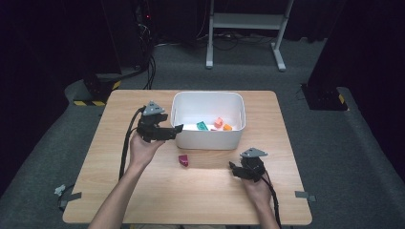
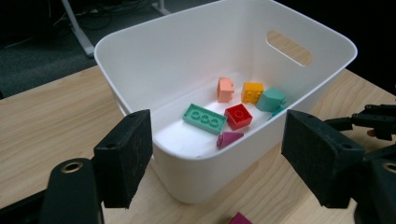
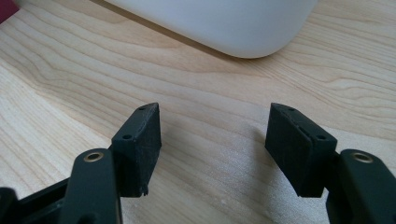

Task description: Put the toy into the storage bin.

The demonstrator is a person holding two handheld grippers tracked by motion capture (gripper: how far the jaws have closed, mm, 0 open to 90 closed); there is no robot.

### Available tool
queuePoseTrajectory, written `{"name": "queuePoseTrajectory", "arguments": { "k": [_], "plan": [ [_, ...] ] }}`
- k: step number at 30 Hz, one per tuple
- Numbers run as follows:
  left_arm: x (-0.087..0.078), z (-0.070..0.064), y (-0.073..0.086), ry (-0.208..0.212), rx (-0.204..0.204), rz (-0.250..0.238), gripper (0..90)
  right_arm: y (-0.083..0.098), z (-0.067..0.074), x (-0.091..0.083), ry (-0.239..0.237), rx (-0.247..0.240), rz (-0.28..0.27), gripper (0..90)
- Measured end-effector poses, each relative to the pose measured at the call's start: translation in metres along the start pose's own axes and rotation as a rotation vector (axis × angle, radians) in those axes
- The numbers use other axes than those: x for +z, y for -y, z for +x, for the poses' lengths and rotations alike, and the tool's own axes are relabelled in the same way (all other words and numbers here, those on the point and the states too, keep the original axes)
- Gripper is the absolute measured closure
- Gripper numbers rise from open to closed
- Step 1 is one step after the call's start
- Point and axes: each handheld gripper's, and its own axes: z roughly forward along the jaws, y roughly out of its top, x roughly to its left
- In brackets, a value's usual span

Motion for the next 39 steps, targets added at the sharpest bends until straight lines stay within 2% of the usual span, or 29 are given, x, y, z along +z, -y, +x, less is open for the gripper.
{"name": "queuePoseTrajectory", "arguments": {
  "k": [2,6,14,22,26,28,32,39],
  "plan": [
    [-0.004,0.0,0.007,-0.002,0.008,0.0,24.8,0.0,0.0,0.0,0.0,0.001,0.0,35.7],
    [-0.008,0.0,0.019,0.017,-0.011,-0.008,24.4,0.0,0.0,0.0,0.0,0.001,0.0,35.7],
    [0.0,-0.008,0.049,0.019,-0.01,0.022,24.8,0.0,0.0,0.0,0.0,0.0,0.0,35.7],
    [0.021,-0.018,0.081,0.017,-0.031,0.078,27.7,0.0,0.0,0.0,0.0,0.001,-0.001,35.7],
    [0.035,-0.022,0.093,0.025,-0.036,0.109,28.6,0.0,0.0,0.0,0.0,0.001,-0.001,35.7],
    [0.042,-0.023,0.098,0.038,-0.051,0.119,28.6,0.0,0.0,0.0,0.0,0.001,-0.001,35.7],
    [0.051,-0.024,0.105,0.05,-0.07,0.12,26.9,0.0,0.0,0.0,0.0,0.001,-0.001,35.7],
    [0.067,-0.029,0.111,0.032,-0.069,0.14,28.3,0.0,0.0,0.0,0.0,0.001,-0.001,35.7]
  ]
}}
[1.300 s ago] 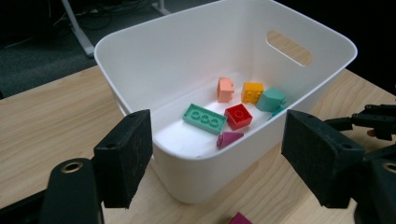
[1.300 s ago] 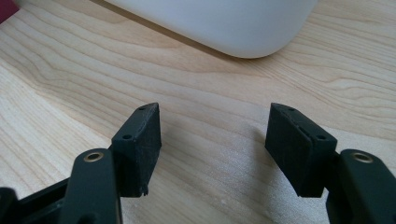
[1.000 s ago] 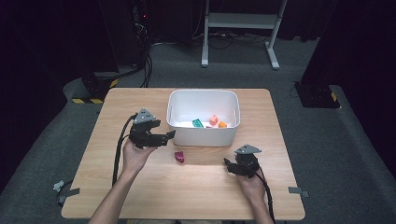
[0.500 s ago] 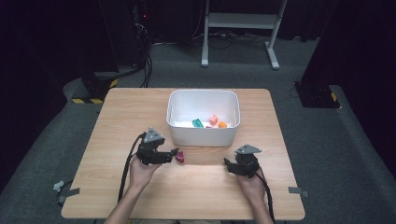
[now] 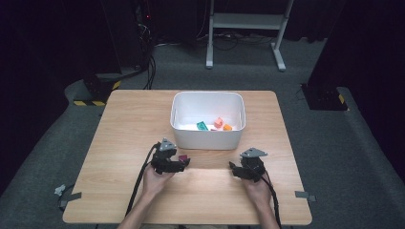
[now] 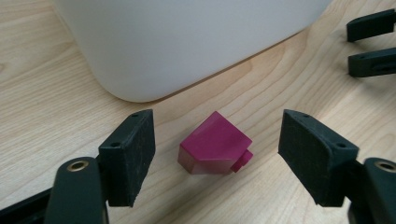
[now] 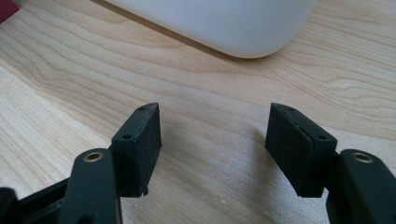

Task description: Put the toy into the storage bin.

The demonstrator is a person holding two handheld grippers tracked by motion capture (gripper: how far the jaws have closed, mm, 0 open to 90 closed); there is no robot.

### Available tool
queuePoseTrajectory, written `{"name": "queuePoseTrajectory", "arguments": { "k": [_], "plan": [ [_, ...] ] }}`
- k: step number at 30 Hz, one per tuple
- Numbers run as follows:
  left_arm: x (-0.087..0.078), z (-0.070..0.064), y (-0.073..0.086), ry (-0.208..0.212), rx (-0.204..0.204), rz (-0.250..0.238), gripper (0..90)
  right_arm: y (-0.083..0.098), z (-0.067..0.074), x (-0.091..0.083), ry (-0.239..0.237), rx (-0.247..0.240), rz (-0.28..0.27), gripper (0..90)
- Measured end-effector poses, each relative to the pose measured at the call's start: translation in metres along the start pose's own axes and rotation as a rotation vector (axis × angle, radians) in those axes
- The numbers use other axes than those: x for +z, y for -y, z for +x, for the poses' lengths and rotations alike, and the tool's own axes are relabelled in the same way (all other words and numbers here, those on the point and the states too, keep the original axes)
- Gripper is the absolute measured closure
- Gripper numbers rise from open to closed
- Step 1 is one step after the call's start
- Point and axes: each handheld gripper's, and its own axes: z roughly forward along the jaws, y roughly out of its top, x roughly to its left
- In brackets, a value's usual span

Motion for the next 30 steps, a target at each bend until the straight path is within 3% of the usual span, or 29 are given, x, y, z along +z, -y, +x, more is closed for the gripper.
{"name": "queuePoseTrajectory", "arguments": {
  "k": [10,16,30],
  "plan": [
    [0.019,-0.004,0.01,-0.021,-0.018,0.035,37.2,0.0,0.0,0.0,0.0,0.0,0.0,35.6],
    [0.022,-0.004,0.013,-0.03,-0.026,0.029,43.2,0.0,0.0,0.0,-0.002,-0.001,0.001,35.3],
    [0.021,-0.006,0.014,-0.033,0.007,0.024,46.2,0.0,0.0,0.0,-0.002,-0.002,0.002,35.0]
  ]
}}
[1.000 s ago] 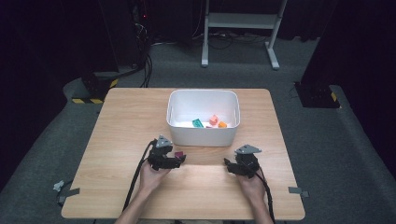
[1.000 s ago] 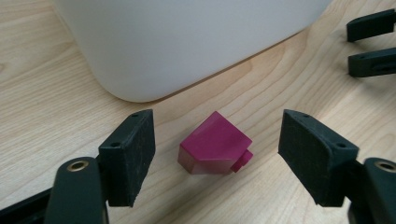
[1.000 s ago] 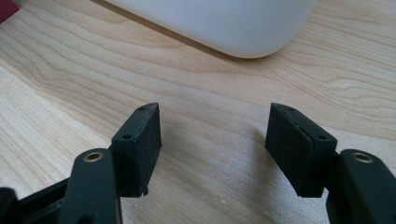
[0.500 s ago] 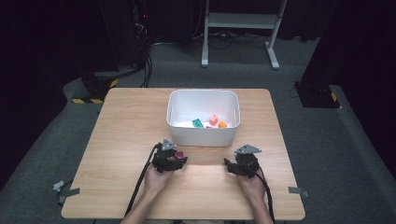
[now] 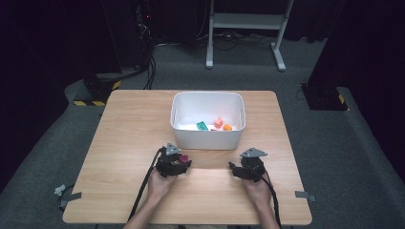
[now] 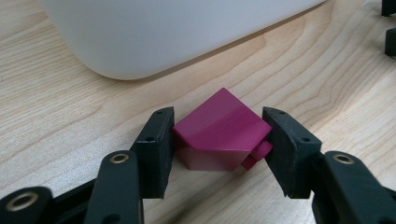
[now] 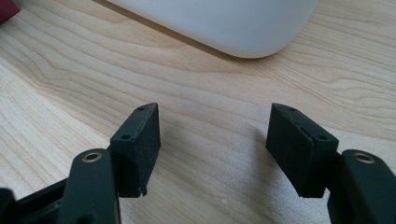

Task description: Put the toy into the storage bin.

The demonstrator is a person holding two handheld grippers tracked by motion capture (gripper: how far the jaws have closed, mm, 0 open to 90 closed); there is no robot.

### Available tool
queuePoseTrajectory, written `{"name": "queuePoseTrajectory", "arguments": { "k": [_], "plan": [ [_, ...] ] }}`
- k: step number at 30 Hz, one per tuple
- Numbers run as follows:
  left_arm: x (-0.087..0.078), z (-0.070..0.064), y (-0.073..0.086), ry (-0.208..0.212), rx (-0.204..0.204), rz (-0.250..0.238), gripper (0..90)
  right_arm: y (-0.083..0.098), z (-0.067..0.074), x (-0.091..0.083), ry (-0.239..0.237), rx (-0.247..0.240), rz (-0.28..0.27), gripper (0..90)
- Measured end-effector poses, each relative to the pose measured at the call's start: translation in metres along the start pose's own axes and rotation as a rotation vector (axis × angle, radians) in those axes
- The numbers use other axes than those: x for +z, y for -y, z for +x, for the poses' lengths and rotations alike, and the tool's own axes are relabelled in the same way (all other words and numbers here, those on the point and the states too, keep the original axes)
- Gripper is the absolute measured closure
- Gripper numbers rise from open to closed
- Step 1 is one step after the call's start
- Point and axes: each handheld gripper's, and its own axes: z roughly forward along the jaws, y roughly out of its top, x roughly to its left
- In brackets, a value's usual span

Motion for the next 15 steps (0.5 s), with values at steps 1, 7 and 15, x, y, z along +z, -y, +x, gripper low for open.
{"name": "queuePoseTrajectory", "arguments": {
  "k": [1,7,15],
  "plan": [
    [-0.0002,-0.0002,0.0,-0.002,0.003,0.0,46.3,0.0,0.0,0.0,0.0,0.0,0.0,35.0],
    [-0.0021,-0.0002,-0.0012,-0.006,0.025,0.011,46.8,0.0,0.0,0.0,0.0,0.0,0.0,34.9],
    [-0.0061,-0.0003,-0.0038,-0.005,0.031,0.019,47.2,0.0,0.0,0.0,0.0,0.0,0.0,34.8]
  ]
}}
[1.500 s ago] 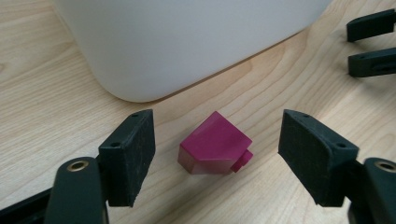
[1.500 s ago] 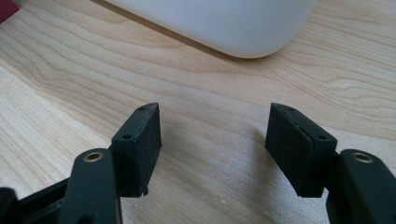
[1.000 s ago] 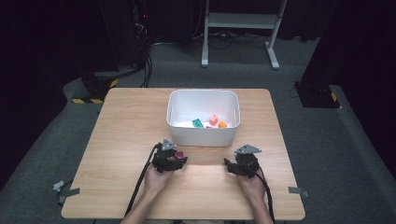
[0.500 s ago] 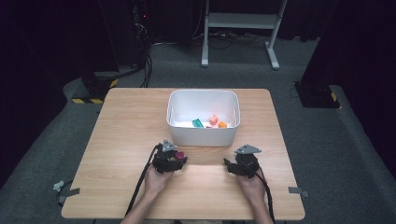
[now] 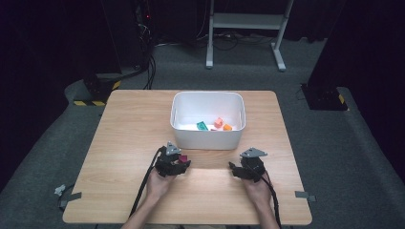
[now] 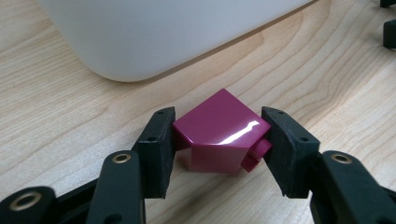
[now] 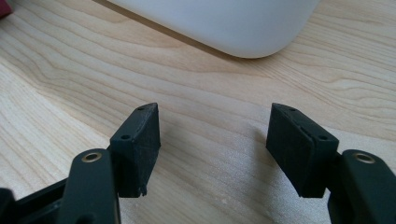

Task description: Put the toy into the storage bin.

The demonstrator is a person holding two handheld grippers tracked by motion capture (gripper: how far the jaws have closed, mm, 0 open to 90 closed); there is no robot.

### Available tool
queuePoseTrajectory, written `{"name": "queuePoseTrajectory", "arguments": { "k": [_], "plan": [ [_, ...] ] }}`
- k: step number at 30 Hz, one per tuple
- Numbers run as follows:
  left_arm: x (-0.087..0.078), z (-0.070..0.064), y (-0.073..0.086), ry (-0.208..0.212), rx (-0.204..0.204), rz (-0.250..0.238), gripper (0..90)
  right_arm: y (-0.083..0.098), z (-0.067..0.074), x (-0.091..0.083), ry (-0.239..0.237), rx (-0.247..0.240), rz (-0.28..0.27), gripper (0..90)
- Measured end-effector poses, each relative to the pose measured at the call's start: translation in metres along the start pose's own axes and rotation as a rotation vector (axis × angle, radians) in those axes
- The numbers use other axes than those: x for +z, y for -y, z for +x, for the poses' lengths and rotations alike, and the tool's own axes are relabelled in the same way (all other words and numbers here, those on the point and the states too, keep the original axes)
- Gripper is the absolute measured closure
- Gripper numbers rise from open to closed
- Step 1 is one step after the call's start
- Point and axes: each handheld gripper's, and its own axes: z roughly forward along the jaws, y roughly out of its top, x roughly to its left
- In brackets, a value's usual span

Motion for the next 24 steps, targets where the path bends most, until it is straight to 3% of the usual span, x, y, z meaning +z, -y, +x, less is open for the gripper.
{"name": "queuePoseTrajectory", "arguments": {
  "k": [15,24],
  "plan": [
    [-0.014,0.003,-0.004,0.007,0.008,-0.006,47.7,0.0,0.0,0.0,-0.001,-0.001,0.0,34.6],
    [-0.036,0.009,-0.014,0.031,-0.008,-0.039,47.9,0.0,0.0,0.0,-0.002,-0.001,0.0,34.4]
  ]
}}
